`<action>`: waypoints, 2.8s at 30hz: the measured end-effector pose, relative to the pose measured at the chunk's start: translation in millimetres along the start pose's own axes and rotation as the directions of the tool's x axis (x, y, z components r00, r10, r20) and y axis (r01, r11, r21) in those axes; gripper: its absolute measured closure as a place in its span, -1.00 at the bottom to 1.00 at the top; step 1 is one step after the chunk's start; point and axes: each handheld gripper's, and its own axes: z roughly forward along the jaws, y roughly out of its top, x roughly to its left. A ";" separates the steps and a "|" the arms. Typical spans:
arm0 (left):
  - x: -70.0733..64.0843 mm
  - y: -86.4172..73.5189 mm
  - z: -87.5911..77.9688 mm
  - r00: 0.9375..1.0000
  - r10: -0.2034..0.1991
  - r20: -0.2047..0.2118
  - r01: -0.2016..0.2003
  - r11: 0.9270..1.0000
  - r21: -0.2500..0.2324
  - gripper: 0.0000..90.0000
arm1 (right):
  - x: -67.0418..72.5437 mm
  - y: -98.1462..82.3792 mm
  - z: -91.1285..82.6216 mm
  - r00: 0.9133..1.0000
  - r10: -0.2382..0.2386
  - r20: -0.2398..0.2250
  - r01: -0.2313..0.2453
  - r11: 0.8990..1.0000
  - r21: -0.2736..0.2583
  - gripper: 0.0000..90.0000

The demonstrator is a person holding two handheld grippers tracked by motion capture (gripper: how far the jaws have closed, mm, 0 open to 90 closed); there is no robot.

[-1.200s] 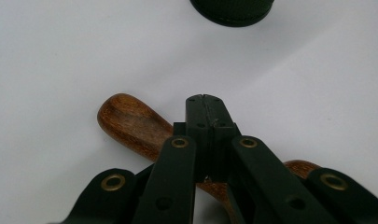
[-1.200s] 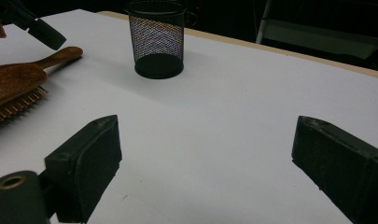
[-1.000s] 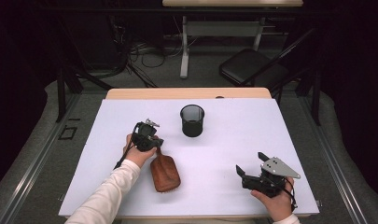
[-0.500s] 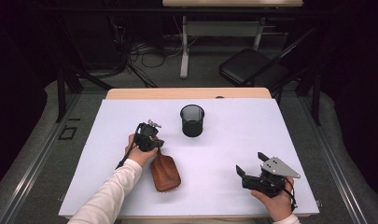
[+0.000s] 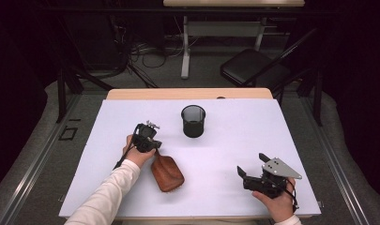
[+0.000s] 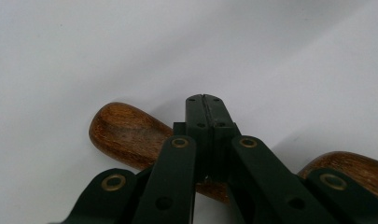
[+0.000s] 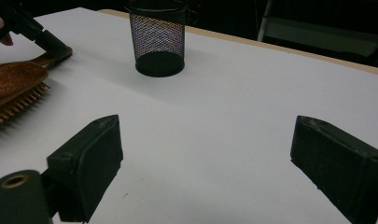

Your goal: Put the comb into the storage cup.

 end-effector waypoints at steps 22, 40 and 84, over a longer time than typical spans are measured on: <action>3.6 -28.3 -13.3 1.000 0.005 0.023 -0.005 1.000 0.023 1.00 | 1.3 -0.2 0.5 1.000 -0.005 -0.005 0.005 1.000 0.003 -0.78; 5.3 -55.8 -29.8 0.999 0.015 0.052 -0.018 0.999 0.043 1.00 | 2.9 -0.3 1.2 1.000 -0.008 -0.012 0.008 1.000 0.009 -0.75; -8.8 -90.3 -51.2 0.990 0.009 0.144 -0.010 1.000 0.004 1.00 | 4.4 -0.9 2.0 1.000 -0.007 -0.016 0.008 1.000 0.014 -0.70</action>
